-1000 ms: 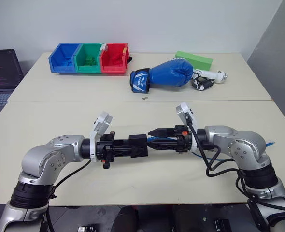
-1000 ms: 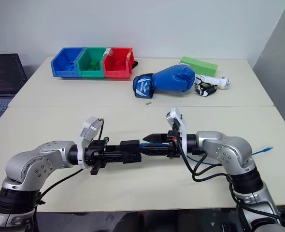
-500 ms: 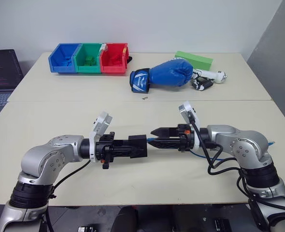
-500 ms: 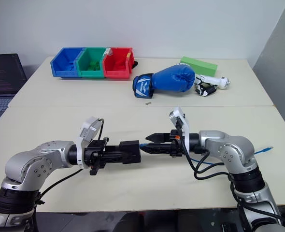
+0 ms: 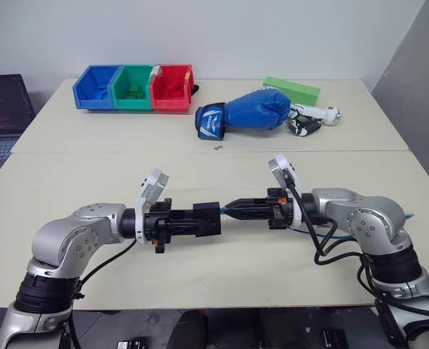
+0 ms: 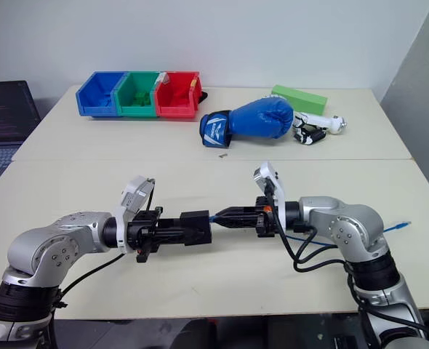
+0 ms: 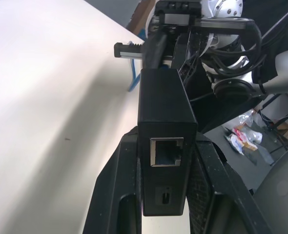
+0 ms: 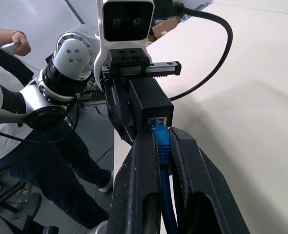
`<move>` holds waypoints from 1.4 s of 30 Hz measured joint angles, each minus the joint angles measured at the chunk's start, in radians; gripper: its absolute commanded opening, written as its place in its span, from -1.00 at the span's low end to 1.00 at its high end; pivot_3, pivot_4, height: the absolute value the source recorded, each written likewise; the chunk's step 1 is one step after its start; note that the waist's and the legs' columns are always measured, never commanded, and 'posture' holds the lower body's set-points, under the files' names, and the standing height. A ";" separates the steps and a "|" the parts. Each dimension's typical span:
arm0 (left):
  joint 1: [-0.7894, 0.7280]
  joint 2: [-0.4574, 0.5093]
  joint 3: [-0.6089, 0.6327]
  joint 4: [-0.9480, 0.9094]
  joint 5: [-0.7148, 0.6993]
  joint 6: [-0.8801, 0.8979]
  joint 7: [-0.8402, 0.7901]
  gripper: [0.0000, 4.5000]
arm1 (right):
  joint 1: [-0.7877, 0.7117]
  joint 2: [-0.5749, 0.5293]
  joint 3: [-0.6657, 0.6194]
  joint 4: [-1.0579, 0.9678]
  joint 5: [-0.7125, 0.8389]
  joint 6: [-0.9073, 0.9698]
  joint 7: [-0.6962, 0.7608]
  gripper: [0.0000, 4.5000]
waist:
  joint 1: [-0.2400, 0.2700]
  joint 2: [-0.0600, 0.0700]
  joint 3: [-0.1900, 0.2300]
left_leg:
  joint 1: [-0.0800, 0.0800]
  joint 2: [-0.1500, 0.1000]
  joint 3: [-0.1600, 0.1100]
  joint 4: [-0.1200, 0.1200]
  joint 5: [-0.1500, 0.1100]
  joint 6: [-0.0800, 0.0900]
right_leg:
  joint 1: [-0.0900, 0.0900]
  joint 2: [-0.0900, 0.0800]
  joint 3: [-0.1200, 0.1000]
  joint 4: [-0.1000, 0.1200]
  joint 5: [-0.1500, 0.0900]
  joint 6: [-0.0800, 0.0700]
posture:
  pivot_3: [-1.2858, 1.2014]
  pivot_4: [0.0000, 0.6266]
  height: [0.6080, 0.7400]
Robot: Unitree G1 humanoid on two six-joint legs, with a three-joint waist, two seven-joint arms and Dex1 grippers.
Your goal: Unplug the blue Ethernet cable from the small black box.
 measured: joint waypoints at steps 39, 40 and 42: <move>0.046 0.031 0.035 0.045 0.085 -0.094 0.028 -0.65 | -0.162 -0.017 0.003 0.664 -0.610 -0.650 -0.273 -0.99 | -0.001 0.000 0.000 | -0.010 0.000 0.002 0.001 0.000 -0.001 | -0.010 0.000 0.001 0.001 0.000 0.000 | 0.03 -0.52 1.00; 0.047 0.027 0.033 0.043 0.091 -0.104 0.033 -0.65 | -0.165 -0.012 0.003 0.721 -0.646 -0.698 -0.304 -0.99 | -0.001 0.000 0.000 | -0.013 0.000 0.003 0.001 0.001 -0.002 | -0.014 -0.001 0.001 0.002 0.000 0.000 | 0.03 -0.52 1.00; 0.048 0.025 0.027 0.043 0.120 -0.126 0.047 -0.65 | -0.170 0.003 0.003 0.835 -0.703 -0.776 -0.334 -0.68 | -0.001 0.000 0.000 | -0.014 0.000 0.003 0.001 0.002 -0.004 | -0.014 -0.001 0.001 0.001 0.000 0.000 | 0.03 -0.52 1.00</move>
